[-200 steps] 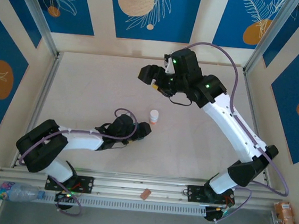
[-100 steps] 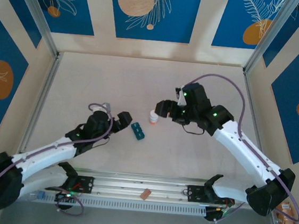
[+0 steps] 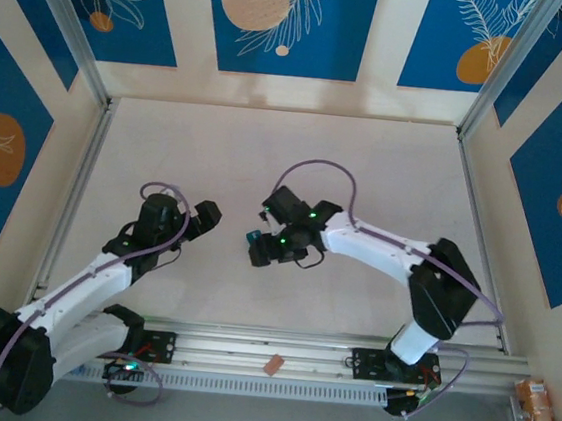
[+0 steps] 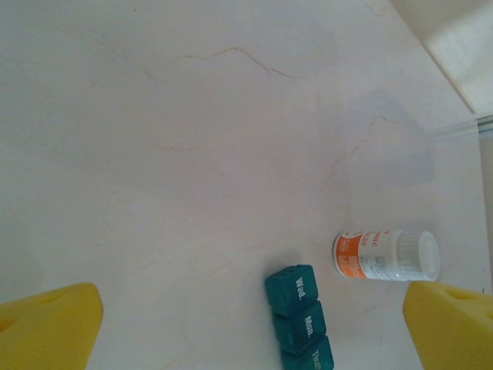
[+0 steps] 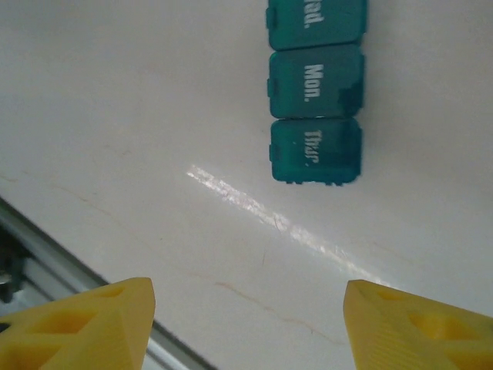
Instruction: Sort the pills into containers
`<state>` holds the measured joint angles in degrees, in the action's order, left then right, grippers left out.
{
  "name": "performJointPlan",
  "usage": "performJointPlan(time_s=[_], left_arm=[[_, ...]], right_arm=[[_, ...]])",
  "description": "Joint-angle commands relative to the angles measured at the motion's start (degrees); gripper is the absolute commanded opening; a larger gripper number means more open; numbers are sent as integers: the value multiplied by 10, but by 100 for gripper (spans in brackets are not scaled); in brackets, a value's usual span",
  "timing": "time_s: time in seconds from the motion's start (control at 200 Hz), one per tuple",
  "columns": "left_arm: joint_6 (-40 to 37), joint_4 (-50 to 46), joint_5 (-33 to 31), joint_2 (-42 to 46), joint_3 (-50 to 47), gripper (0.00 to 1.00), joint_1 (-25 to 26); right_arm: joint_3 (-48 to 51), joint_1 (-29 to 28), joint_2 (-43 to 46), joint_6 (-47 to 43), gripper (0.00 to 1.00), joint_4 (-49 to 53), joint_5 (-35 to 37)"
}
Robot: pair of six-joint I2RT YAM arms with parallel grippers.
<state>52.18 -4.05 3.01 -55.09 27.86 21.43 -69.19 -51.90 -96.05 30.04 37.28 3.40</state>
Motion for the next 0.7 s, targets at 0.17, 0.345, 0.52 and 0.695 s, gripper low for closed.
performJointPlan(time_s=[0.17, 0.345, 0.52, 0.695], left_arm=[[-17, 11, 36, -17, 25, 100, -11], [-19, 11, 36, -12, 19, 100, -14], [-19, 16, 39, -13, 17, 100, -18], [-18, 21, 44, -14, 18, 100, -20]], right_arm=[[-48, -18, -76, -39, 71, 8, 102], [-63, -15, -117, -47, 73, 1, 103], [-74, -11, -147, -52, 72, -8, 100], [-80, -4, -161, -54, 68, -15, 95]])
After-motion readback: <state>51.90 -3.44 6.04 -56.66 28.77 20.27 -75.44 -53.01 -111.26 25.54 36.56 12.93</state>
